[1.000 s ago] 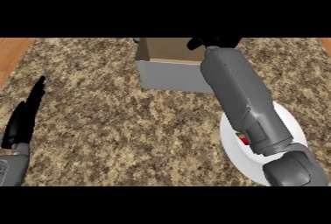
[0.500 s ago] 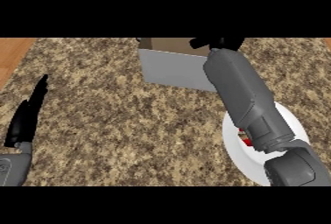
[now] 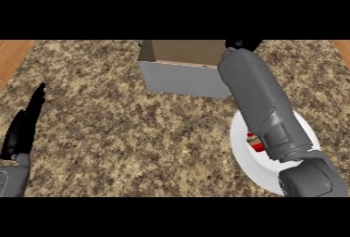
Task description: Pick the eggplant from the plate and place it in the cardboard box
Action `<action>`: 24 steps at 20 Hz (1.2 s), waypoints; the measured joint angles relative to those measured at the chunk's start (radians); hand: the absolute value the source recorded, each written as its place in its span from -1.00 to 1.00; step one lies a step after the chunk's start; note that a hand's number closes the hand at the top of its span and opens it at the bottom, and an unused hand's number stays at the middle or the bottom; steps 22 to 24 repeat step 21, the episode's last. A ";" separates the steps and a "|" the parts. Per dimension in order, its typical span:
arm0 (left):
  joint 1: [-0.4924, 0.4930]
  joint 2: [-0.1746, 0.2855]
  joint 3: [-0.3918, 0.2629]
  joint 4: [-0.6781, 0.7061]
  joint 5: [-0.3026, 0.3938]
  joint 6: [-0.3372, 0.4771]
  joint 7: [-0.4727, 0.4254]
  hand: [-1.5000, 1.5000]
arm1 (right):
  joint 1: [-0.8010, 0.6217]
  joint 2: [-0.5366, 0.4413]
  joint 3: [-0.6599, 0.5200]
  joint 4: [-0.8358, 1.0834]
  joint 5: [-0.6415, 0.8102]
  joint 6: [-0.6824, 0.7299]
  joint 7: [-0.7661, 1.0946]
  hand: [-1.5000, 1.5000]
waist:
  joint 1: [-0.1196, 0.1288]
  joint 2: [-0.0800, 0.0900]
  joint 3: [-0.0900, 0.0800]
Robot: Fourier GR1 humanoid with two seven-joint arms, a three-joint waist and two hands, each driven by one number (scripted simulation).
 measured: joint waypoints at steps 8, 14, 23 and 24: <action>0.053 0.014 0.035 -0.013 0.006 -0.007 -0.001 0.00 | 0.164 0.027 0.026 -0.242 -0.091 -0.014 -0.063 -1.00 | -0.053 -0.023 -0.001; 0.105 0.002 0.047 -0.040 0.003 0.006 0.001 0.00 | 0.395 0.029 0.111 -0.538 -0.063 0.055 0.027 -1.00 | -0.085 -0.036 -0.001; 0.137 0.011 0.069 -0.052 0.010 0.001 -0.002 0.00 | 0.720 0.023 0.227 -0.972 -0.029 0.236 0.125 -1.00 | -0.108 -0.042 -0.002; 0.137 0.011 0.069 -0.052 0.010 0.001 -0.002 0.00 | 0.720 0.023 0.227 -0.972 -0.029 0.236 0.125 -1.00 | -0.108 -0.042 -0.002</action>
